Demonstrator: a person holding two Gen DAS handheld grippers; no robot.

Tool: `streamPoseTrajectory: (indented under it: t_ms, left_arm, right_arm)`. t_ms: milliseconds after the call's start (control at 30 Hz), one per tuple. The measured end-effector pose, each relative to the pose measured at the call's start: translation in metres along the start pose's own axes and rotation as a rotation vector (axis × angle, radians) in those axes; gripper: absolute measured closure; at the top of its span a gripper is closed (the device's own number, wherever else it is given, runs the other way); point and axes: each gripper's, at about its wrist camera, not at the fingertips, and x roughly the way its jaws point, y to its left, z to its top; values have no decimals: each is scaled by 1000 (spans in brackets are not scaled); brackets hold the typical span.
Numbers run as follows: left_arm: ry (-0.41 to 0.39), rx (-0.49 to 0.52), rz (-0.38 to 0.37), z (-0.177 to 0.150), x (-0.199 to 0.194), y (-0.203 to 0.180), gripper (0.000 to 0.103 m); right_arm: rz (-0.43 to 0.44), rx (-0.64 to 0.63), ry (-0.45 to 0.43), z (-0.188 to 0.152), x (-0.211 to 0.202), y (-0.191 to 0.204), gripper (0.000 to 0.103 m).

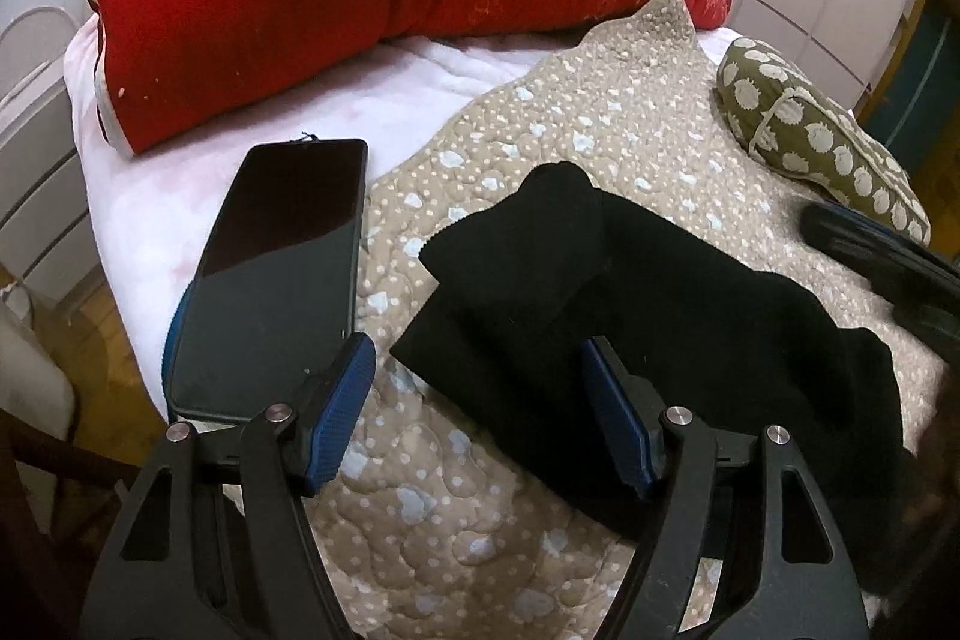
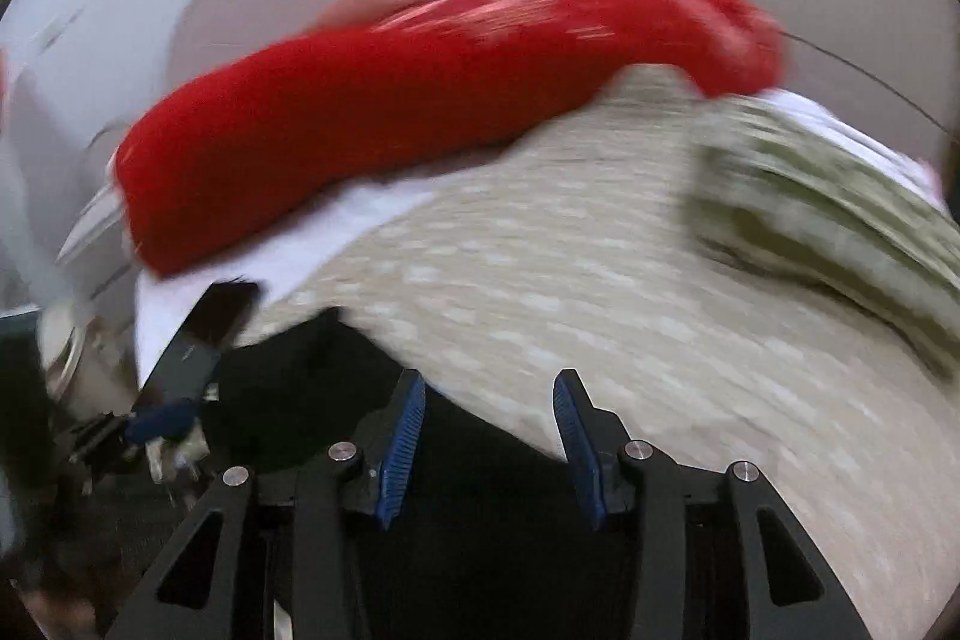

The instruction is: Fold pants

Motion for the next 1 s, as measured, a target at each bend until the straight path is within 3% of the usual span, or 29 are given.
streamPoseTrajectory:
  t_ms: [133,300,400,533,667,800,1000]
  left_arm:
    - [-6,-7,-17,-3,0,3,31]
    - [-10,-3,-19,-5,4,1,31]
    - [-12,1,-15,-5,5,0,31]
    - [-6,-21,-21,-2,3,1,31]
    - [-41,-20,-27,-2,-12,-2,31]
    - [-79,11,-52,-4,-29,-19,31]
    - [-87,89,-86,-8,-34,-57,31]
  right_arm:
    - [1,-152,127,17,70,34,60]
    - [145,-137,162,32,113,53,60]
    - [156,-102,177,37,123,56,60]
    - [154,21,137,27,70,15,60]
    - [77,111,34,-21,-24,-33,59]
    - [-80,257,-6,-96,-101,-82,59]
    - [-403,510,-16,-224,-210,-145,58]
